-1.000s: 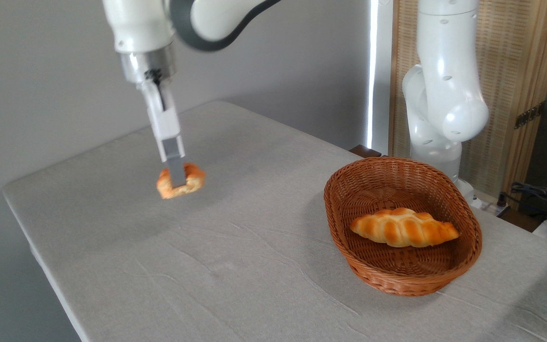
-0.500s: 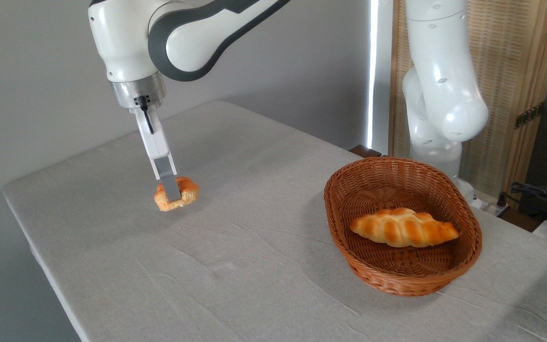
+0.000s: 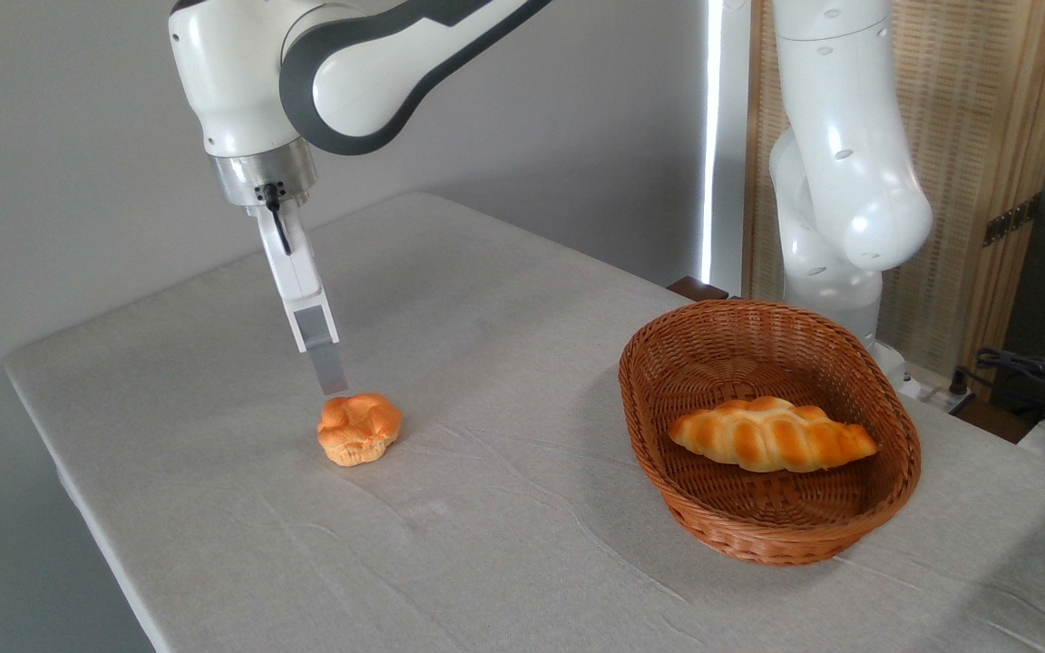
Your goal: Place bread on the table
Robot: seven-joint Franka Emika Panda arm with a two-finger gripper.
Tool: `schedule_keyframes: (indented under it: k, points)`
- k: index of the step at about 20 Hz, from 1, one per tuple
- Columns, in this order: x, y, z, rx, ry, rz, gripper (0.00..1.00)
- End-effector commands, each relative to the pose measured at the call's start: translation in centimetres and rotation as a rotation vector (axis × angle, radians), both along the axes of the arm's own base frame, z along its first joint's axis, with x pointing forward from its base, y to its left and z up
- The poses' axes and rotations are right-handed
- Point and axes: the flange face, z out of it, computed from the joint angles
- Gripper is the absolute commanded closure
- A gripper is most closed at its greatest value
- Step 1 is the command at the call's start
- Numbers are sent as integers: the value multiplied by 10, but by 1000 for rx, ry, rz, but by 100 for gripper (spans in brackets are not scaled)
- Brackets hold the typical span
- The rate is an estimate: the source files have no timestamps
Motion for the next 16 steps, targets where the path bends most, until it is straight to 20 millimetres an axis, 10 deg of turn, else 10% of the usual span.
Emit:
schedule_keyframes:
  k: [1,7,16]
  points:
    - [3,47,59,-37,-82,101,0]
    - [-5,158,132,-49,-68,340,0]
    - [-7,200,158,-35,-44,406,0]
